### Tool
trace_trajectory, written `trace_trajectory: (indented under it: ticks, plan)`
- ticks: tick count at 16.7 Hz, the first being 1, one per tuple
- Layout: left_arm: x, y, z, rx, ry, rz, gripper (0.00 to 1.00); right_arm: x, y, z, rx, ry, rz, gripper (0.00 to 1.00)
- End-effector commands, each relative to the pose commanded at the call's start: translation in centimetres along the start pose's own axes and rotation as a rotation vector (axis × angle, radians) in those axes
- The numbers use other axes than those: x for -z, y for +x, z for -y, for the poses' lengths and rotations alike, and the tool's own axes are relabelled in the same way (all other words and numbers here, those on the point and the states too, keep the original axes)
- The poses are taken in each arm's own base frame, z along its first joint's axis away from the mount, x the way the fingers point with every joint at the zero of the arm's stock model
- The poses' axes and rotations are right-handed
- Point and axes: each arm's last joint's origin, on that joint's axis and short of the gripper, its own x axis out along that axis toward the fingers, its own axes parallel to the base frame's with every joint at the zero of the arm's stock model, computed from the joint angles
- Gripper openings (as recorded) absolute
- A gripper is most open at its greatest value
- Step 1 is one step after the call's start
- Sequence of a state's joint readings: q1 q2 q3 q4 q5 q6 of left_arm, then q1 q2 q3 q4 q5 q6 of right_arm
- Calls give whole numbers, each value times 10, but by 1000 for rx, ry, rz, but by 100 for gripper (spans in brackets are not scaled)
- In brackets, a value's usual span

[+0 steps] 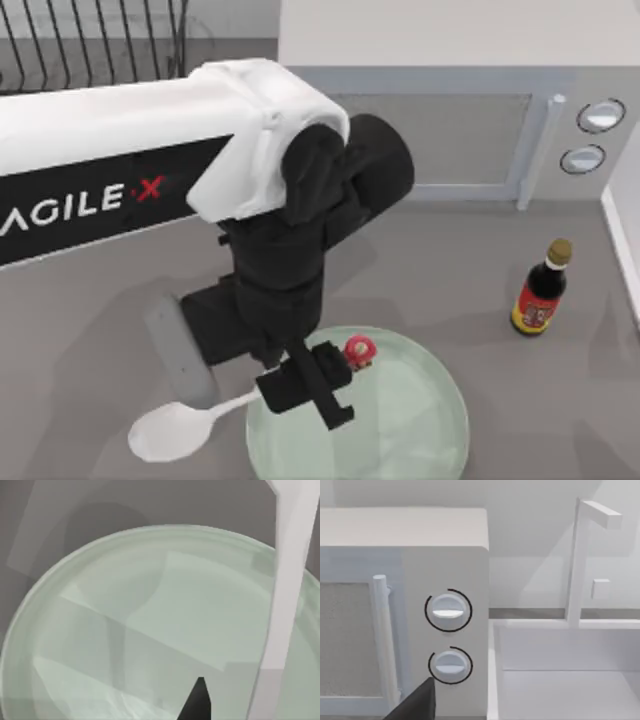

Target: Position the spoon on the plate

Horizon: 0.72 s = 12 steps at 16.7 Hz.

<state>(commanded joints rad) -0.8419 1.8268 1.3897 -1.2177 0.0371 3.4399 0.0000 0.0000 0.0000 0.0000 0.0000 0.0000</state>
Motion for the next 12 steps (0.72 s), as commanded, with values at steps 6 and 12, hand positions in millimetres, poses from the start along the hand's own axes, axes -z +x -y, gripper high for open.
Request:
trace_trajectory:
  ticks: [6,12]
  plan:
    - [32,17,-23,52,332,-19,0,0,0,0,0,0,0,100]
    - [44,25,-33,79,442,-29,0,0,0,0,0,0,0,100]
